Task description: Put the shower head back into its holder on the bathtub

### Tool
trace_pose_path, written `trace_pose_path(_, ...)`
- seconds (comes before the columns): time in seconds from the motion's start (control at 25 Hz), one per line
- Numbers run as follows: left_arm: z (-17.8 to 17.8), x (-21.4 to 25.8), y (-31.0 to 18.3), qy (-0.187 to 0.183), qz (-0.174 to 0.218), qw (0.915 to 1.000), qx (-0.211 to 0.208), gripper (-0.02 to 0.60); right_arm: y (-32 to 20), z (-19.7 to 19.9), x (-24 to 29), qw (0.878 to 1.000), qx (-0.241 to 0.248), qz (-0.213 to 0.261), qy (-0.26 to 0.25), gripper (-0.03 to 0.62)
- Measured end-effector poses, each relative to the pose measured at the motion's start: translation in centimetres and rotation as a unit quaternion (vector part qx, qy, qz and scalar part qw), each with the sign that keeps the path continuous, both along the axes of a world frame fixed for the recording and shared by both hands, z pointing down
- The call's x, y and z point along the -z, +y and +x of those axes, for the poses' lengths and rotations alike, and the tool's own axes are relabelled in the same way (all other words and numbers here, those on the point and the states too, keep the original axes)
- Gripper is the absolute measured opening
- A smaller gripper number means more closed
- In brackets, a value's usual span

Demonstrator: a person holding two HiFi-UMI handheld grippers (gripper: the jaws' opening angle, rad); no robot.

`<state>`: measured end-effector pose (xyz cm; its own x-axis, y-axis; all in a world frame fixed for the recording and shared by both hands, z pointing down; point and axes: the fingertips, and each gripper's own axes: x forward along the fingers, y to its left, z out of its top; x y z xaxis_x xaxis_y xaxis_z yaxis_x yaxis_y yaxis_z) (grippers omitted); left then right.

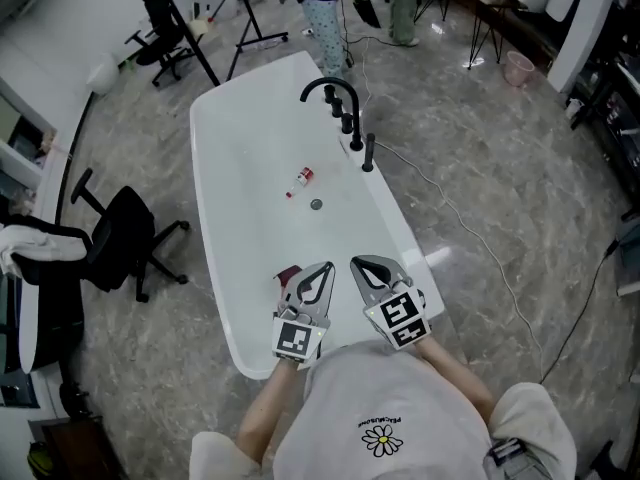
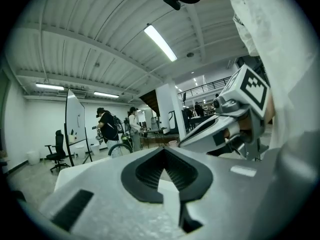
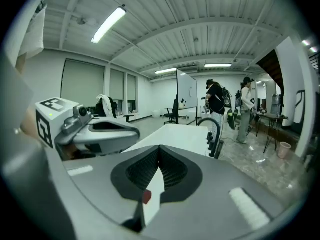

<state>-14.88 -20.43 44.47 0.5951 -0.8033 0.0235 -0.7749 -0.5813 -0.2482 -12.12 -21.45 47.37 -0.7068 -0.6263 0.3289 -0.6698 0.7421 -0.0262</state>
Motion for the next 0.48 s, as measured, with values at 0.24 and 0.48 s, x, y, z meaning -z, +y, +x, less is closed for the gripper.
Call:
trace_pose_path(0.24, -5.4, -5.7, 3.1, 0.064, -0.112, 0.9894, 0.066, -0.005, 3.0, 3.2, -7.1, 0.994, 0.006, -0.075, 0.084, 0.006)
trace_pose_path(0.48, -8.0, -7.3, 0.5, 0.157, -0.141, 0.9689, 0.129, -0.005, 4.3, 2.9, -10.4, 0.987, 0.007, -0.117, 0.106, 0.006)
